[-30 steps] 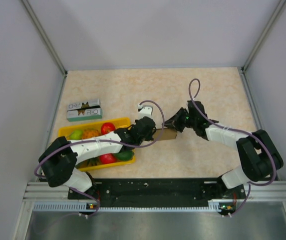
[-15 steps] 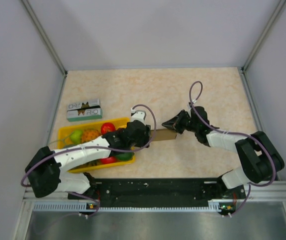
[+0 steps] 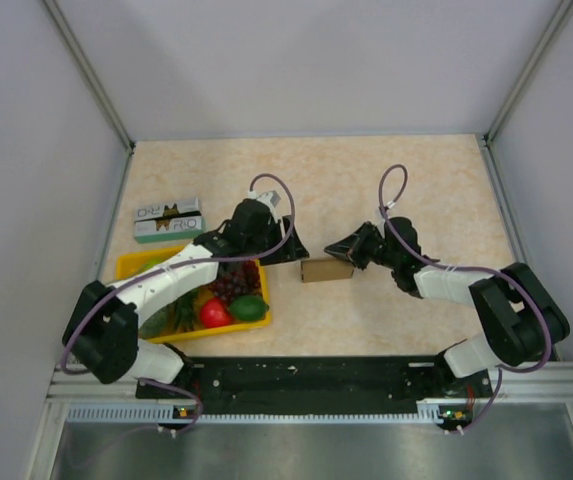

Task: Fold the paper box

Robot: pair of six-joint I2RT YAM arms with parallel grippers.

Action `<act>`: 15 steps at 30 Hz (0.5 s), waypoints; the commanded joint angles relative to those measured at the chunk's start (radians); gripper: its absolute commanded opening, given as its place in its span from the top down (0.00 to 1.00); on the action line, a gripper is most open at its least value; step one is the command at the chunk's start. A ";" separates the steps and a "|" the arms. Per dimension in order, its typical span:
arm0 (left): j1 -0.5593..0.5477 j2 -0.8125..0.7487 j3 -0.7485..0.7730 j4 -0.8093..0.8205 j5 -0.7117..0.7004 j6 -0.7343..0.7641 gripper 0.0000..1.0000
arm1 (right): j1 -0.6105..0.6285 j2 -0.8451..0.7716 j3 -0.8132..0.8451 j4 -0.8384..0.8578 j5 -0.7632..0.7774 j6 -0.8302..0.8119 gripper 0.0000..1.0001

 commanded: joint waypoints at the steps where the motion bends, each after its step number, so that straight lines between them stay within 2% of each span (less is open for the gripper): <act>1: 0.008 0.082 0.074 0.036 0.063 -0.009 0.34 | 0.005 0.010 -0.024 -0.099 0.029 -0.062 1.00; 11: 0.008 0.121 -0.069 0.223 0.052 -0.038 0.36 | 0.005 0.010 -0.058 -0.047 0.025 -0.075 1.00; 15: 0.007 0.076 -0.202 0.365 0.069 -0.067 0.35 | 0.005 0.012 -0.065 -0.051 0.031 -0.083 1.00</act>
